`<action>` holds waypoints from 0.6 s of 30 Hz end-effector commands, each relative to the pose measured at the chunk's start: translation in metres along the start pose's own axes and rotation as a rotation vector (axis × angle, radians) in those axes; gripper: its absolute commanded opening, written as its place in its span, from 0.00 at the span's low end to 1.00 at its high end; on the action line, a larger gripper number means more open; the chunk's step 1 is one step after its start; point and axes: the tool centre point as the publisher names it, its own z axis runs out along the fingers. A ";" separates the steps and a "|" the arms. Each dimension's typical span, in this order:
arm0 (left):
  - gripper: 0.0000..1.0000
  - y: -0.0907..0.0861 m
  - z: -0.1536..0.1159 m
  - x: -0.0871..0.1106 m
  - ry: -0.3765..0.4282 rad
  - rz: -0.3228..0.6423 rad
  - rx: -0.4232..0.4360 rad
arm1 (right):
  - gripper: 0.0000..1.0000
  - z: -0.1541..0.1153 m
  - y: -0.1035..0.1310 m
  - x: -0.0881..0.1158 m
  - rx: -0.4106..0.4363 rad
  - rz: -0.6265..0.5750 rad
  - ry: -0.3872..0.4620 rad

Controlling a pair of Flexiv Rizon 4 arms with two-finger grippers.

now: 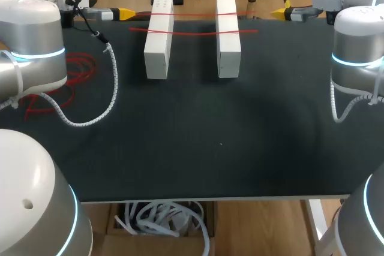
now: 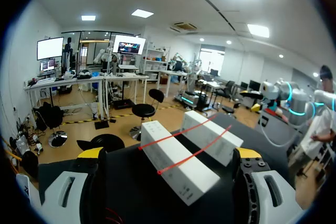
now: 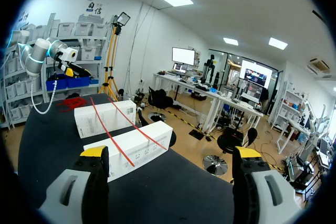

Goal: Grab the tape and strap the tape.

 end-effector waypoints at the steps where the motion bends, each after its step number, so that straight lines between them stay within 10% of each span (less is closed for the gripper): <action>1: 1.00 0.001 0.000 0.000 0.001 0.000 0.002 | 1.00 0.000 0.000 0.000 0.001 0.000 0.000; 12: 1.00 0.001 0.000 0.000 0.001 0.000 0.002 | 1.00 0.000 0.000 0.000 0.001 0.000 0.000; 18: 1.00 0.007 0.005 -0.006 0.140 0.046 0.024 | 1.00 0.000 0.000 0.000 0.001 0.000 0.000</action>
